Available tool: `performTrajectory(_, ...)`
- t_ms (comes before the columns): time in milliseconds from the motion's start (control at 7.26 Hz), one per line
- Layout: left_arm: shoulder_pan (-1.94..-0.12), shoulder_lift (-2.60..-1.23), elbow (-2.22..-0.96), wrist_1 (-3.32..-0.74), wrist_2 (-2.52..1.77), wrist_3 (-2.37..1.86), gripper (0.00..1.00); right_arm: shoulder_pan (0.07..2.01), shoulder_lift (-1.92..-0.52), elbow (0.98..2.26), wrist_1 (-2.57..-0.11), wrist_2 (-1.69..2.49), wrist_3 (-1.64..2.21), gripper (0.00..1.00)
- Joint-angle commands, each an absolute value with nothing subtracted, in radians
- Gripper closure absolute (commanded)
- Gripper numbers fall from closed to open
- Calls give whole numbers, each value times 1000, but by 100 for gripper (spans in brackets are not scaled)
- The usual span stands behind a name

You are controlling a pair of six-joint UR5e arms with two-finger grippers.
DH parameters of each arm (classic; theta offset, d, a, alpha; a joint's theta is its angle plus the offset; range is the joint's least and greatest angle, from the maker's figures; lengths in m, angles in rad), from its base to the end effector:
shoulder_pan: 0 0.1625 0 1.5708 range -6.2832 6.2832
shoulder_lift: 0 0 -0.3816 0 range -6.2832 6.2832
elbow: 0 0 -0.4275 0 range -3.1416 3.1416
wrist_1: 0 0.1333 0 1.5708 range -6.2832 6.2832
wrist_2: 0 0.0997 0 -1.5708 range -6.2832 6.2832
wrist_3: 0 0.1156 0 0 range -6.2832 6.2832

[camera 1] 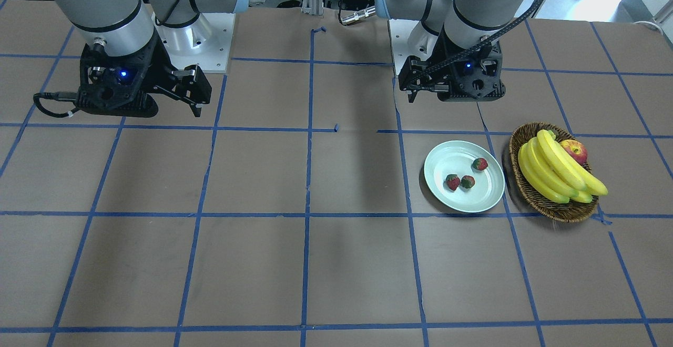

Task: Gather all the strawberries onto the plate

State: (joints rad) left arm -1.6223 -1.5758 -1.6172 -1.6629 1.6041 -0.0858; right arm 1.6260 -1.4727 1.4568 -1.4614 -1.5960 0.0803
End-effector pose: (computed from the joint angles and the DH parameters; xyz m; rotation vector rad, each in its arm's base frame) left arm -0.1556 -0.5037 0.3935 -0.0493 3.0905 0.2181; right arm 0.1607 -0.5453 0.4247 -0.0372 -3.1067 -0.1424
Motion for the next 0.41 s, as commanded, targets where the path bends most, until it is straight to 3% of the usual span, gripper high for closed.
performTrajectory(0, -1621, -1582, -1621, -1667, 1608, -87, 0, 1626, -1476, 1453, -1448, -1591, 81, 0)
performTrajectory(275, -1621, -1583, -1620, -1663, 1605, -87, 0, 1626, -1477, 1454, -1448, -1592, 80, 0)
